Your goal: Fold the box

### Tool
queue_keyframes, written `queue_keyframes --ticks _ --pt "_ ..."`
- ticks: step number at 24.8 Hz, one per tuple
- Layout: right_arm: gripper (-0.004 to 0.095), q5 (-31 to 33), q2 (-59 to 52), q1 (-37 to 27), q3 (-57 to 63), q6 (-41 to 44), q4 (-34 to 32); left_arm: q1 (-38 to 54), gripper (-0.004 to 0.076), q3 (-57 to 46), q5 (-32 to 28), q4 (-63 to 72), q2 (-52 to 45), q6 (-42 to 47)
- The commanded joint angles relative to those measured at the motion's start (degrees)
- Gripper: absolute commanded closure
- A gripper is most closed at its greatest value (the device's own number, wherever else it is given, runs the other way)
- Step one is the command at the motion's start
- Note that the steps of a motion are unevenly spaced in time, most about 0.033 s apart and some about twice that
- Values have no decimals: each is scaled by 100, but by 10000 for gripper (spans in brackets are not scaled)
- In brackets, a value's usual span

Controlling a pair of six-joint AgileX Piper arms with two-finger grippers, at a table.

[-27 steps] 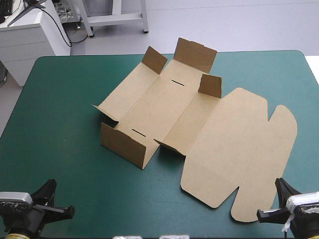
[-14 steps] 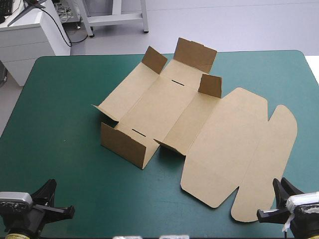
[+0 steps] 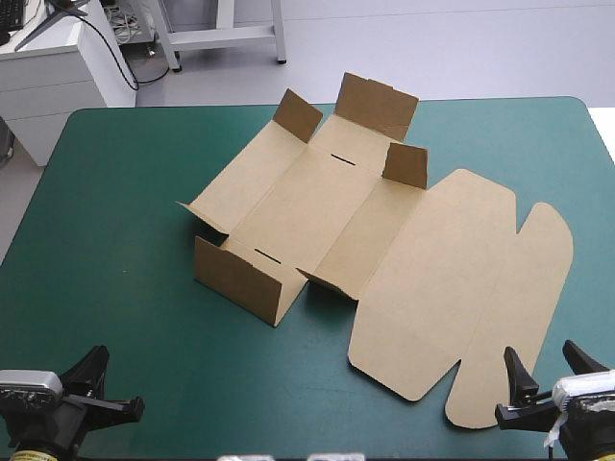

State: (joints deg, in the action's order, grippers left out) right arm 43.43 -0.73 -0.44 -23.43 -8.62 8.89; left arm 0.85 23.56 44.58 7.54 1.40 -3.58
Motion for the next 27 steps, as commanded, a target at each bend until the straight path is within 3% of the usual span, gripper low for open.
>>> queue_keyframes --ticks 1,6,15,27 --pt "205 -369 -11 -49 -172 -29 23 -38 732 133 -446 78 85 8" --pt "205 -127 757 -49 -434 -56 -38 -38 732 133 -446 78 85 8" --pt "204 -16 2848 -49 -1956 -540 3 -38 732 133 -446 78 85 8" --pt "204 680 6126 -49 -4228 -1925 920 -38 732 133 -456 78 85 8"
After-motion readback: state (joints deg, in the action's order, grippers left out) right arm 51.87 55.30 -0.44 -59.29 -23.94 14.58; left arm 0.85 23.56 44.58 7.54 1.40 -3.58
